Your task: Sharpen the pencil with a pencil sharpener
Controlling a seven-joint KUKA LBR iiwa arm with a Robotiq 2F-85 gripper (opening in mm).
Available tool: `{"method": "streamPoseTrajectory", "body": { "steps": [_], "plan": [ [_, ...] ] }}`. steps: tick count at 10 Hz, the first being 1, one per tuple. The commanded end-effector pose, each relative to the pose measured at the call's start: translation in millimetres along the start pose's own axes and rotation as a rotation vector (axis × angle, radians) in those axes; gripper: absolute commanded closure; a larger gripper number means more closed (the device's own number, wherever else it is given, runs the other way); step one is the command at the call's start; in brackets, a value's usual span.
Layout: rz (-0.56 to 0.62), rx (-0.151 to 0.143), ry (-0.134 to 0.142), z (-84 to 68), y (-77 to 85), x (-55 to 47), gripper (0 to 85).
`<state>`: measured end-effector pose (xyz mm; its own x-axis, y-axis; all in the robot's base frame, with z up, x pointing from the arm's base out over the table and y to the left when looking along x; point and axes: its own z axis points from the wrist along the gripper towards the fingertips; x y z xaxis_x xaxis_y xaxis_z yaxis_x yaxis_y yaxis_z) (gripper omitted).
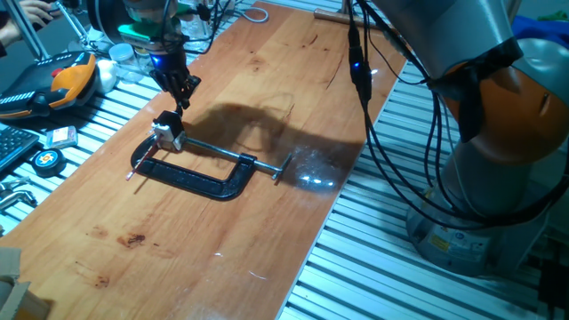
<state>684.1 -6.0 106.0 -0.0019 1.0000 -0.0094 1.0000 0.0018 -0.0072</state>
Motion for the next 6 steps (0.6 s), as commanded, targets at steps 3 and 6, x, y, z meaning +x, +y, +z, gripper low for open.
{"method": "streamPoseTrajectory", "body": {
  "steps": [3, 6],
  "plan": [
    [-0.006, 0.002, -0.009, -2.1, 3.7, 0.7, 85.0],
    [-0.009, 0.000, -0.018, 4.5, 8.6, 0.0, 85.0]
  ]
}}
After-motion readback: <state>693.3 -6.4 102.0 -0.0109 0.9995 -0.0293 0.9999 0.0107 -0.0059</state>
